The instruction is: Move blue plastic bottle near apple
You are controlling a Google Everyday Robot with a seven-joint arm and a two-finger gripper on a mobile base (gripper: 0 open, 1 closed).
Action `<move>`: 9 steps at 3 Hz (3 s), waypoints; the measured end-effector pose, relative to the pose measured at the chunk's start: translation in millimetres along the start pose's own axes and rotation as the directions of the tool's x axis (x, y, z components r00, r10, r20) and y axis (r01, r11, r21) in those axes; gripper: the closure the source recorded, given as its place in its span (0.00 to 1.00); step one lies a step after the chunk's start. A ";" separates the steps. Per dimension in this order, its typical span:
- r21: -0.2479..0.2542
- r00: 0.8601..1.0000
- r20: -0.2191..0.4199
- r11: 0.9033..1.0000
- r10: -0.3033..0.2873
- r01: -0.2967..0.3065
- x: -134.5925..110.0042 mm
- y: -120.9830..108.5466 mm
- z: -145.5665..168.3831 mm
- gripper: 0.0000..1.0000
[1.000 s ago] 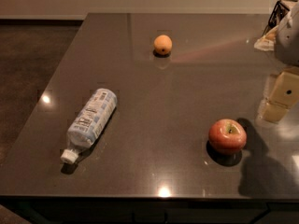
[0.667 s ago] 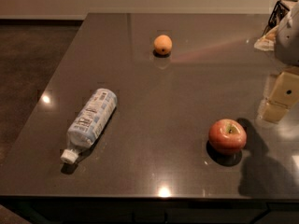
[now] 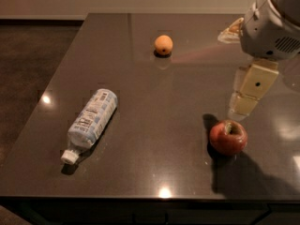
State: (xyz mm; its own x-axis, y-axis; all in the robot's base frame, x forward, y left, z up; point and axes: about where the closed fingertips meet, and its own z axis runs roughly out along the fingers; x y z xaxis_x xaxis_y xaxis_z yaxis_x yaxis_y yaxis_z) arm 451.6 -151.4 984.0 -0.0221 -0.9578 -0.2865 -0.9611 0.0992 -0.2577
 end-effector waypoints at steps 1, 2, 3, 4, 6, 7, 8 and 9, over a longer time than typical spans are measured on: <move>-0.016 0.988 0.061 0.989 -0.144 0.145 -45.7 6.0 12.1 0.00; -0.044 0.949 0.093 0.951 -0.300 0.305 -91.3 18.6 33.0 0.00; -0.072 0.894 0.111 0.894 -0.434 0.443 -134.2 30.3 58.4 0.00; -0.107 0.827 0.133 0.821 -0.547 0.560 -169.2 42.8 78.8 0.00; -0.190 0.698 0.155 0.672 -0.699 0.716 -217.1 70.6 121.7 0.00; -0.212 0.633 0.179 0.599 -0.753 0.773 -236.2 78.2 137.4 0.00; -0.241 0.569 0.195 0.523 -0.799 0.817 -252.3 86.3 153.6 0.00; -0.277 0.529 0.198 0.471 -0.825 0.837 -259.0 91.3 170.9 0.00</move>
Offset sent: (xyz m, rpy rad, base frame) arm -0.0135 0.1569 -0.0263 -0.0300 -0.0318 0.5295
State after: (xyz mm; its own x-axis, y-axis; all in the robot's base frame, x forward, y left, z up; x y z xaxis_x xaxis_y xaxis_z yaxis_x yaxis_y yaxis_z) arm 416.7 151.9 877.0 0.8356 -0.5357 -0.1217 -0.5475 -0.8301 -0.1053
